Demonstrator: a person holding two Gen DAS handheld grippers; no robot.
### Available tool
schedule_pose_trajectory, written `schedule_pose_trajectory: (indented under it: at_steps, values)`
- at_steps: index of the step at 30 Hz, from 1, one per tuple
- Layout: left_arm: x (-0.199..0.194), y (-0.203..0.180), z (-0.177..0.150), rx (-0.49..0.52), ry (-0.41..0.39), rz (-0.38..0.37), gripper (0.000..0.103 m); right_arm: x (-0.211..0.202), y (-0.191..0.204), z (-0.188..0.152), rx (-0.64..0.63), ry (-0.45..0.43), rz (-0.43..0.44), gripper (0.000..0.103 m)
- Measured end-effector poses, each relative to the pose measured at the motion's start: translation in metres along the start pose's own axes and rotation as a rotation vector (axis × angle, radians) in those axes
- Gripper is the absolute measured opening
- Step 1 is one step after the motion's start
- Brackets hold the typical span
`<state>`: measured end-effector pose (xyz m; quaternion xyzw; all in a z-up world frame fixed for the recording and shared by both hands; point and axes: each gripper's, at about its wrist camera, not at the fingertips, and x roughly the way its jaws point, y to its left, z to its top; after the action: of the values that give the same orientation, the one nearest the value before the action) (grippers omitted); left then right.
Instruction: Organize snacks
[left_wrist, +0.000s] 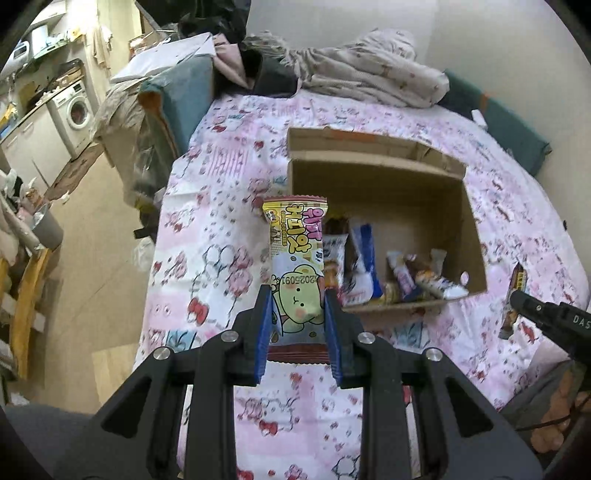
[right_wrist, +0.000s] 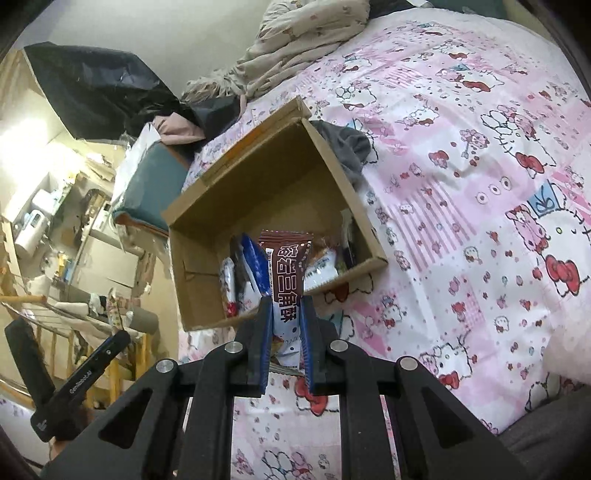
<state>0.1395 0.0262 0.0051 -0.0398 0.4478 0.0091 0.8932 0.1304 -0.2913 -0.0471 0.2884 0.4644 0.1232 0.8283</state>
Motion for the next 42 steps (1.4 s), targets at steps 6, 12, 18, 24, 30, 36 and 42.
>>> schedule_pose_trajectory:
  at_steps: [6,12,18,24,30,36,42]
  values:
    - [0.013,-0.011,0.026,0.009,-0.015,-0.031,0.023,0.012,0.01,0.025,-0.027,0.004,0.014,0.015]
    - [0.036,-0.032,0.047,0.039,-0.016,-0.08,0.023,0.037,0.026,0.045,-0.132,0.021,0.009,0.015]
    - [0.064,-0.054,0.06,0.096,-0.032,-0.071,0.023,0.065,0.032,0.061,-0.184,0.045,0.001,0.015]
    - [0.099,-0.061,0.058,0.103,0.007,-0.059,0.023,0.092,0.03,0.069,-0.197,0.075,-0.015,0.015]
    - [0.119,-0.062,0.05,0.118,0.039,-0.066,0.023,0.114,0.031,0.064,-0.213,0.122,-0.041,0.017]
    - [0.128,-0.054,0.048,0.069,0.061,-0.062,0.024,0.114,0.034,0.063,-0.227,0.125,-0.053,0.019]
    - [0.118,-0.053,0.047,0.076,0.045,-0.067,0.063,0.1,0.029,0.068,-0.188,0.067,-0.018,0.082]
